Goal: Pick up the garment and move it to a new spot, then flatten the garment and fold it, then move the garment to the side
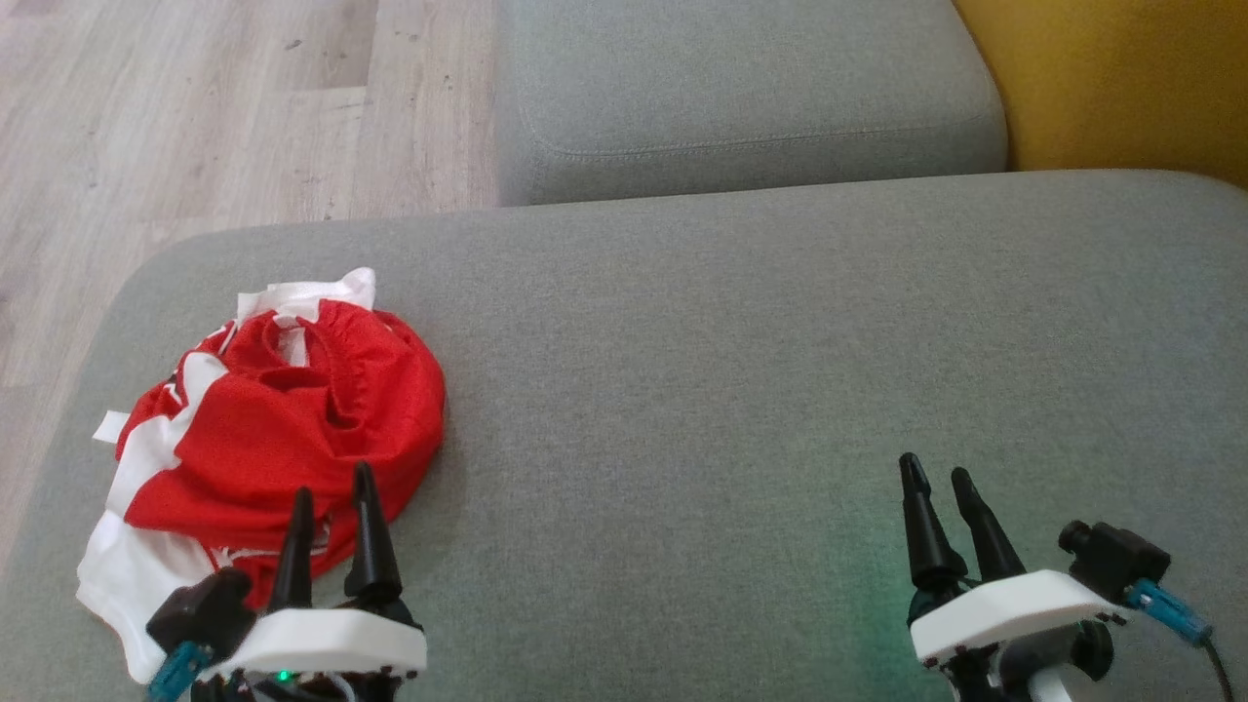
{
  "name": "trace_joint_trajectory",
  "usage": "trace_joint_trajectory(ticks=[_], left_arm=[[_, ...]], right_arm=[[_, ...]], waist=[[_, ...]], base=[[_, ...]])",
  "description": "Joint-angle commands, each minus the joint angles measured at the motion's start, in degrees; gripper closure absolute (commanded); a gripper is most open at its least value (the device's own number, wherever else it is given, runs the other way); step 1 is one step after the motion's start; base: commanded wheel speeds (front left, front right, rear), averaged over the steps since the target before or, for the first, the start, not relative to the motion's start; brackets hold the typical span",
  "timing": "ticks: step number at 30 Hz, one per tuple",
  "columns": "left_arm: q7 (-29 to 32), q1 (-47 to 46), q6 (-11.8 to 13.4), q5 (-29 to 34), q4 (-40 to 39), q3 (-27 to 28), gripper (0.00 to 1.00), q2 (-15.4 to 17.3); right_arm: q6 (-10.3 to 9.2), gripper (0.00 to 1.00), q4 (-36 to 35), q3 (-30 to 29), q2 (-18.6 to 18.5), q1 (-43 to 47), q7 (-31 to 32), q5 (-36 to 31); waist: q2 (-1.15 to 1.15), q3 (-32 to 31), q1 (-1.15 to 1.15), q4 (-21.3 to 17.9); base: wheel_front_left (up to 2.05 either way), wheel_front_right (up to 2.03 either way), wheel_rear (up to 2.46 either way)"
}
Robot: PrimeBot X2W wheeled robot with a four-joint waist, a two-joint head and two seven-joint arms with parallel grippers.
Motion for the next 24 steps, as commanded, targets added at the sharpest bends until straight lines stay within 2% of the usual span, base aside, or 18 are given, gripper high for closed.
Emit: trace_joint_trajectory(ticks=[1,24], left_arm=[[-0.8,-1.3,0.3,1.8,-2.4,0.4,0.0,0.3],[-4.7,-0.5,5.2,18.6,0.5,-1.4,0.0,0.5]], right_arm=[[0.29,0.0,-2.1,1.2,-0.4,-2.2,-1.1,-1.7],[0.37,0.0,-1.1,4.2,-0.5,-1.6,-5.0,-18.8]], waist=[[0.0,0.0,0.0,0.1],[0.0,-1.2,0.0,-0.2]], base=[[0.0,0.0,0.0],[0.0,0.0,0.0]])
